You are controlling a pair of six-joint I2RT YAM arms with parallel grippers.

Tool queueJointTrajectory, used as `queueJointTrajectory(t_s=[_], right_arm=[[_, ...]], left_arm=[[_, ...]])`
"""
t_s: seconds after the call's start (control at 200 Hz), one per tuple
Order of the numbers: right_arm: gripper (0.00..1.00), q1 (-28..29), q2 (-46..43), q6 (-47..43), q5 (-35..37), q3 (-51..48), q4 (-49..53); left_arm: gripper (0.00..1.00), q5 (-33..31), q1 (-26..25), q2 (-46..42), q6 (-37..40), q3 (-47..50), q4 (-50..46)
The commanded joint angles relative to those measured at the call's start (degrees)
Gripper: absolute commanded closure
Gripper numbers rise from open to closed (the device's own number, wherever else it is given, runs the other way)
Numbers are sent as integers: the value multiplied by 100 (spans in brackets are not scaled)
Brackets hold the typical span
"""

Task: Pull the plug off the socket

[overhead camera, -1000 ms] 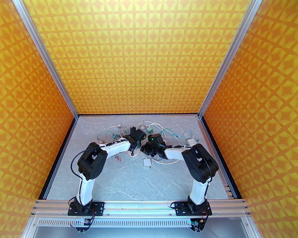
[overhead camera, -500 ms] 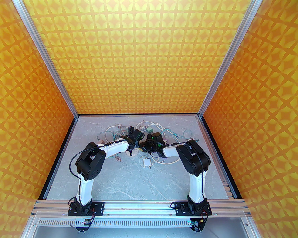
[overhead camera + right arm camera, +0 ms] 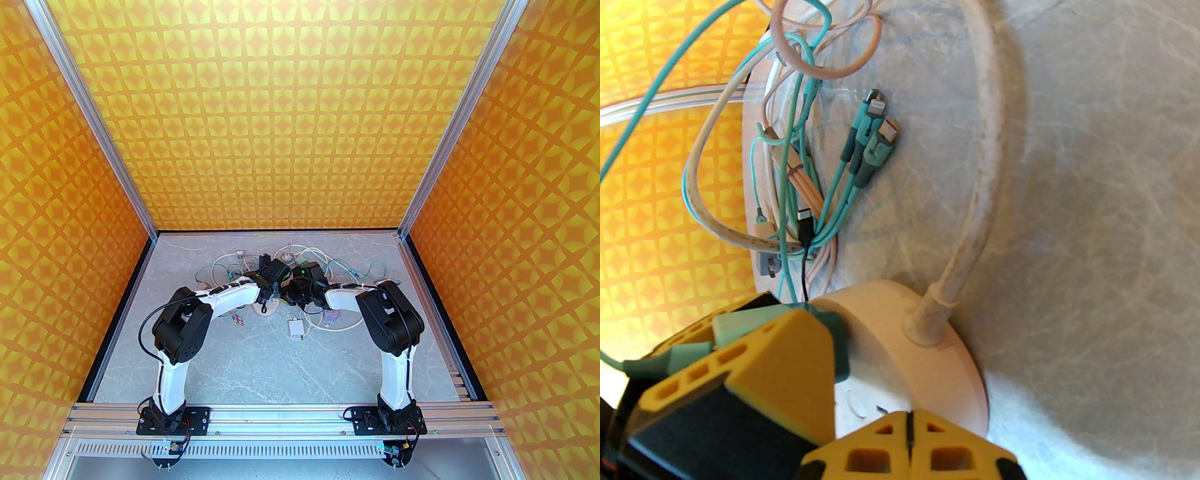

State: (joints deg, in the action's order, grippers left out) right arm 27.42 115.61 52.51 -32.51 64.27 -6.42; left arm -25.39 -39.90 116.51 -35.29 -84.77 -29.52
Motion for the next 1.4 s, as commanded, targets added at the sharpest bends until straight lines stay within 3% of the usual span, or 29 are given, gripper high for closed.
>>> queueJointTrajectory(t_s=[0.0, 0.225, 0.525, 0.84, 1.14, 1.4], right_arm=[[100, 97, 519, -289, 822, -138, 1018], [100, 117, 358, -259, 769, -118, 973], [100, 184, 392, -198, 708, -10, 967], [100, 192, 383, -191, 701, -6, 923], [100, 194, 352, -189, 679, 25, 951], [100, 187, 309, -251, 581, 47, 871]], left_arm=[[61, 155, -127, -162, 51, -285, -181], [61, 223, -106, -267, 41, 128, 256], [63, -186, -499, 326, 357, -613, -227], [64, 373, 13, -286, -141, 251, 182], [64, 111, -545, 614, 250, -1021, -556], [65, 367, -53, -61, -116, 64, -101]])
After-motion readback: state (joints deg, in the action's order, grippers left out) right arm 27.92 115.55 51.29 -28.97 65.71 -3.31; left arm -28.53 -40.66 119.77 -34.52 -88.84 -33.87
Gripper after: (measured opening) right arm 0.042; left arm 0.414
